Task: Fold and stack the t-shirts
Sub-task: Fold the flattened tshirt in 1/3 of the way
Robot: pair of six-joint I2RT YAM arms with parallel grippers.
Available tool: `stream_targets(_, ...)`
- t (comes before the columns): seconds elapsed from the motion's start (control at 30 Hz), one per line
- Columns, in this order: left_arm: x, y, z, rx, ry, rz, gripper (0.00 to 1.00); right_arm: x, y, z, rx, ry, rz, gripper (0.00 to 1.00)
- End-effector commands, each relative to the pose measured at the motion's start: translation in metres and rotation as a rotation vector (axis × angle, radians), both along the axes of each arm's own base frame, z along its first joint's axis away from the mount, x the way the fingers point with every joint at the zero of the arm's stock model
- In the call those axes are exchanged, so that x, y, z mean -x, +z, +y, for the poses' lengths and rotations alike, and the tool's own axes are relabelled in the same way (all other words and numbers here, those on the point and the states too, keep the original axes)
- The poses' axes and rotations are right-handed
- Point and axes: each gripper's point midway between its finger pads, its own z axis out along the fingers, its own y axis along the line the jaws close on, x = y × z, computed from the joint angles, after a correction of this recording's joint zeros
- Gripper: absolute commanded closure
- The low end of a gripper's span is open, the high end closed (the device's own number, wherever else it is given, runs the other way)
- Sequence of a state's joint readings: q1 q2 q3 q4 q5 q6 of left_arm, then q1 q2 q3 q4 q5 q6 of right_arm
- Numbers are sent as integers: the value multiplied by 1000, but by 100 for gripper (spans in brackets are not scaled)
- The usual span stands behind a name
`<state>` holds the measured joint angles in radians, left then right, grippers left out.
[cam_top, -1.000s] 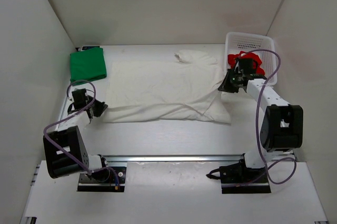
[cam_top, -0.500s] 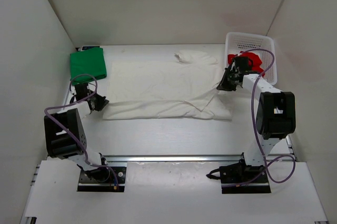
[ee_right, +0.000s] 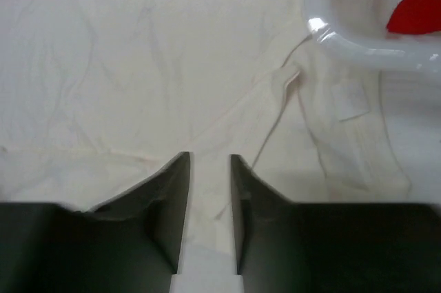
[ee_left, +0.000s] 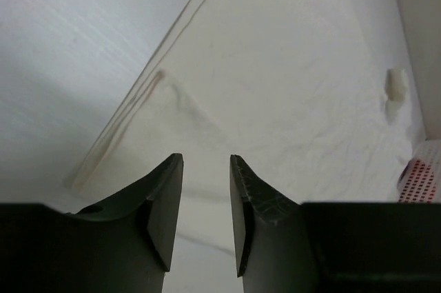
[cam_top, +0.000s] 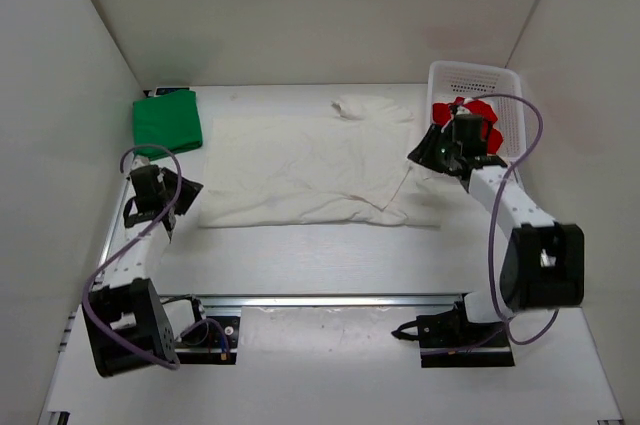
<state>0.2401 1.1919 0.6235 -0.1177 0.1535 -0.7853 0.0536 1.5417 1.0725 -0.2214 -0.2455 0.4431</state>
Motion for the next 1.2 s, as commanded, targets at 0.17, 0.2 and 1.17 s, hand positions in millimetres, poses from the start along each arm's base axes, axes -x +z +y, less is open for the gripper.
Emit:
stream_targets(0.17, 69, -53, -16, -40, -29, 165, 58, 96, -4, 49, -64, 105, -118, 100)
stream_targets(0.2, 71, -55, -20, -29, -39, 169, 58, 111, -11, 53, -78, 120, -112, 100)
stream_targets(1.17, 49, -86, 5, 86, 62, 242, 100, 148, -71, -44, 14, -203, -10, 67)
